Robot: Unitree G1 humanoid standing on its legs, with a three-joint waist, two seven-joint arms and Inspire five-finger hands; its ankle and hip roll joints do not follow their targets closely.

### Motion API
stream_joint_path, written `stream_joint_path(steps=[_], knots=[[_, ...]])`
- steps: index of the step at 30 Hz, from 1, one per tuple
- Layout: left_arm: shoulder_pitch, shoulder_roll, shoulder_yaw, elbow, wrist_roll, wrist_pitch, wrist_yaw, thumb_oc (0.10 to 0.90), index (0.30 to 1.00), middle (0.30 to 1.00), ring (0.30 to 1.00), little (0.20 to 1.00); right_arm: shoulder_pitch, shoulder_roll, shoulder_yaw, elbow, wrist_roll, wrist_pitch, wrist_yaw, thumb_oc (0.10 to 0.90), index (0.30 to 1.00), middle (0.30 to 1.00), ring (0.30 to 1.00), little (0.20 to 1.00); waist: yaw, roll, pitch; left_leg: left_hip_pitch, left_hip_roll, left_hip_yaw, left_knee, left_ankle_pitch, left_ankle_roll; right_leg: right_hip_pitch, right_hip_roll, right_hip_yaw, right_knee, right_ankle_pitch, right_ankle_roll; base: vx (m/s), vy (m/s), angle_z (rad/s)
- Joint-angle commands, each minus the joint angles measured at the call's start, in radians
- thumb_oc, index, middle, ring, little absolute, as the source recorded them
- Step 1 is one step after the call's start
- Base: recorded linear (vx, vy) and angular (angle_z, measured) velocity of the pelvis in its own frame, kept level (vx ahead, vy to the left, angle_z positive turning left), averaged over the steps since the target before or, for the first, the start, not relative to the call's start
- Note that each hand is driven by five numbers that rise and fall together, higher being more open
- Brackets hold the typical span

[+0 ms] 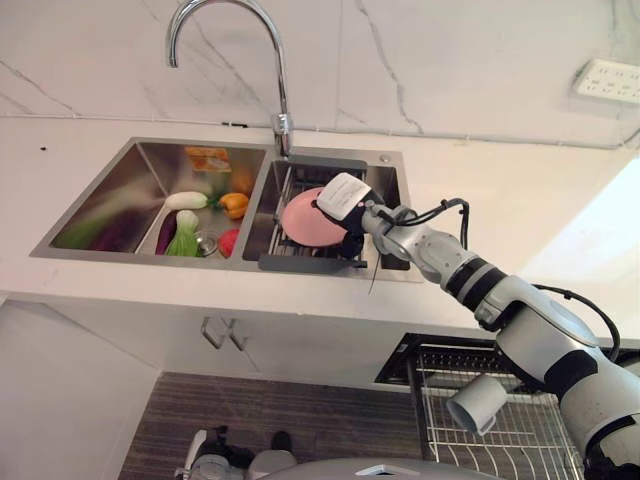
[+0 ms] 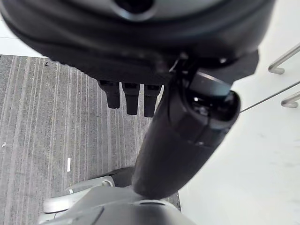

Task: Place the dishes in the dishwasher.

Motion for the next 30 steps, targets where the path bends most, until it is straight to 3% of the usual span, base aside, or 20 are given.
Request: stream_joint_path(steps=[1,16,30], knots=[[-0.056,0.010,-0.063,0.040,-0.029,-0.014,0.000,0.800,0.900,0.900,0.900,0.900,-0.214,0.007,-0.001,0.046,-0.064,0.049,-0.067,0.800,0.900,0.900,0.900,0.900,0.010,-0.054,0.011,-0.046,0.150,-0.038,0.003,0.017,-0.104,-0.048,-0.116,-0.026,0.069,0.009,0.056,0.00,0.000,0.00],[-0.049,-0.007,-0.076,0.037,-0.051,-0.018,0.028,0.800,0.900,0.900,0.900,0.900,-0.170,-0.002,-0.031,0.081,-0.199,0.126,-0.162,0.800,0.900,0.900,0.900,0.900,0.022,-0.051,0.012,-0.047,0.148,-0.046,0.003,0.010,-0.101,-0.039,-0.116,-0.030,0.062,0.006,0.054,0.00,0.000,0.03],[-0.048,-0.009,-0.065,0.028,-0.057,-0.030,0.053,0.800,0.900,0.900,0.900,0.900,-0.100,0.005,-0.083,0.033,-0.183,0.150,-0.242,0.800,0.900,0.900,0.900,0.900,0.042,-0.044,0.014,-0.053,0.144,-0.060,0.003,0.008,-0.098,-0.033,-0.117,-0.041,0.054,0.005,0.055,0.00,0.000,0.00]])
